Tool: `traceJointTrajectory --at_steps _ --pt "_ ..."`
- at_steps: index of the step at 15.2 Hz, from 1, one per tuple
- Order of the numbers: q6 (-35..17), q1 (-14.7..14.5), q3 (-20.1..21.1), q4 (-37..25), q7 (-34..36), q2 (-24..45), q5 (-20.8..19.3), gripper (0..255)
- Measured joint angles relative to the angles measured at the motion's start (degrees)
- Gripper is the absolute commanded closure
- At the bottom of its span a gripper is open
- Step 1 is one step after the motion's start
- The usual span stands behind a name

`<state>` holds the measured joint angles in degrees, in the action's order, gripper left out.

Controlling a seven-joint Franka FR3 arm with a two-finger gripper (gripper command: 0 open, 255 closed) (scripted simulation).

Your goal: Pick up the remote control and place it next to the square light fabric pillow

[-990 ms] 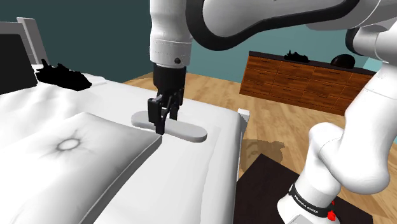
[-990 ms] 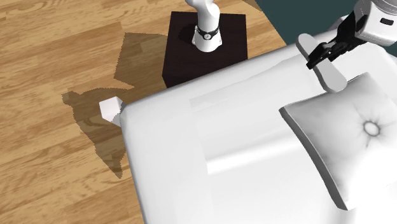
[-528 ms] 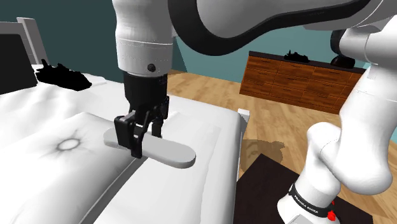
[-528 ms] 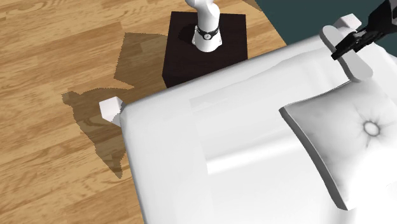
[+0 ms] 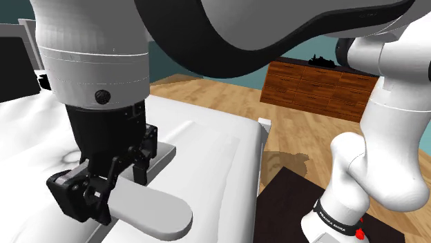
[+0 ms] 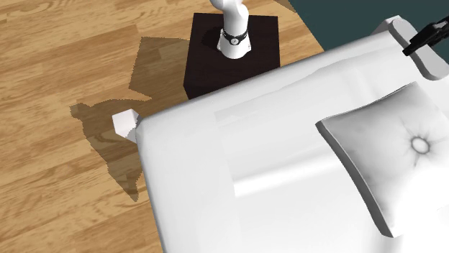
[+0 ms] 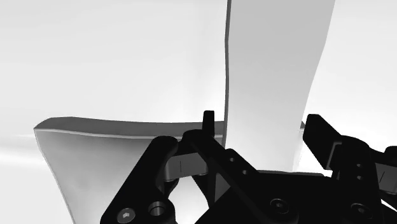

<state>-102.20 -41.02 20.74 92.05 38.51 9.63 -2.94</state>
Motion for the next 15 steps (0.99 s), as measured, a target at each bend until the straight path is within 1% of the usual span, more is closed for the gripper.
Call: traceJointTrajectory --at_steps 5,7,10,15 --pt "3.49 -5.29 1.92 -11.03 6.77 8.21 -3.52 255" --pt "5.53 -8.19 2.29 -17.66 9.36 13.17 -5.51 255" --pt "4.65 -9.33 2.38 -18.34 10.60 14.85 -6.19 255" --pt "0.82 -9.01 2.32 -14.29 10.92 14.68 -6.22 255"
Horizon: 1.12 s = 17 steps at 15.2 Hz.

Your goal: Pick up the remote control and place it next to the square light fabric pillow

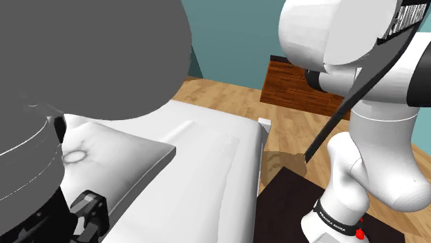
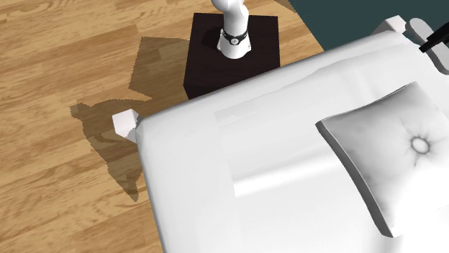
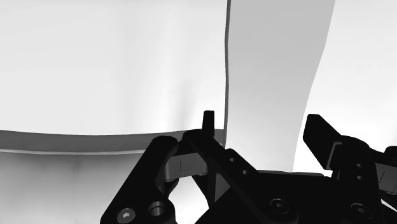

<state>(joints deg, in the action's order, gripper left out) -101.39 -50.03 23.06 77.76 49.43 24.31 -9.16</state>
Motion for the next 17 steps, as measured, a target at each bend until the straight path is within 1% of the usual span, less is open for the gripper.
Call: traceJointTrajectory --at_steps 10,17 --pt "-7.37 0.51 -0.29 6.90 0.40 0.56 -0.40 255" --pt "-12.07 0.53 -0.54 10.32 0.79 1.80 -1.02 255"
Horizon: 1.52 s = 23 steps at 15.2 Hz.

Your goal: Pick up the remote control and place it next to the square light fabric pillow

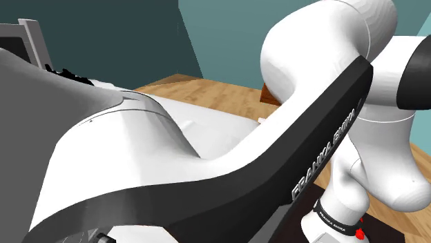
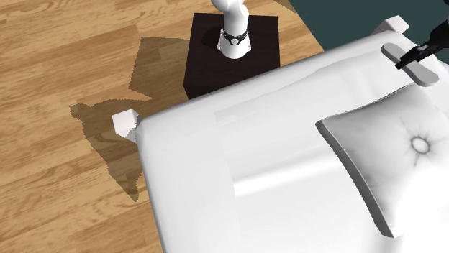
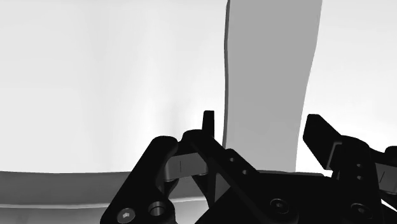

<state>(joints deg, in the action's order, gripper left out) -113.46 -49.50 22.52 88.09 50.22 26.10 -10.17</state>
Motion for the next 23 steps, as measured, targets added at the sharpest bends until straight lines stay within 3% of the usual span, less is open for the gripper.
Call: traceJointTrajectory --at_steps 11,18,19,23 --pt "-7.04 -0.33 -0.67 3.55 0.93 2.89 -1.50 255" --pt "-8.17 -0.18 -0.70 4.61 0.97 2.93 -1.63 255" --pt "-8.09 -0.20 -0.70 4.54 1.00 2.97 -1.64 0" --pt "-7.68 -0.34 -0.82 4.53 1.24 3.42 -1.70 0"
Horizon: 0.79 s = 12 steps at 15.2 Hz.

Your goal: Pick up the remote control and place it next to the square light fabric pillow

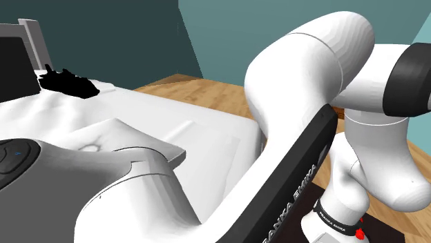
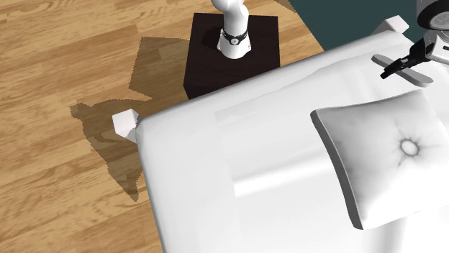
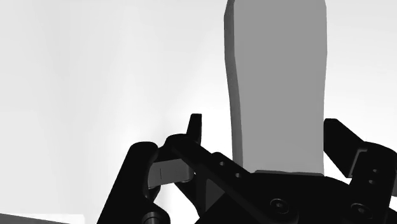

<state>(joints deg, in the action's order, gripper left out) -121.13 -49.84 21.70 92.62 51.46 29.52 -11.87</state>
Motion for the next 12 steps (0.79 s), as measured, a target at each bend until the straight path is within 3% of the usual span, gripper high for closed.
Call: traceJointTrajectory --at_steps 3,7,12 --pt "0.54 0.19 0.07 -0.09 -0.23 -0.41 0.20 0" --pt "5.31 0.41 0.62 -2.94 -0.92 -2.54 1.22 0" --pt "5.72 0.52 0.68 -2.90 -1.03 -2.95 1.38 0"
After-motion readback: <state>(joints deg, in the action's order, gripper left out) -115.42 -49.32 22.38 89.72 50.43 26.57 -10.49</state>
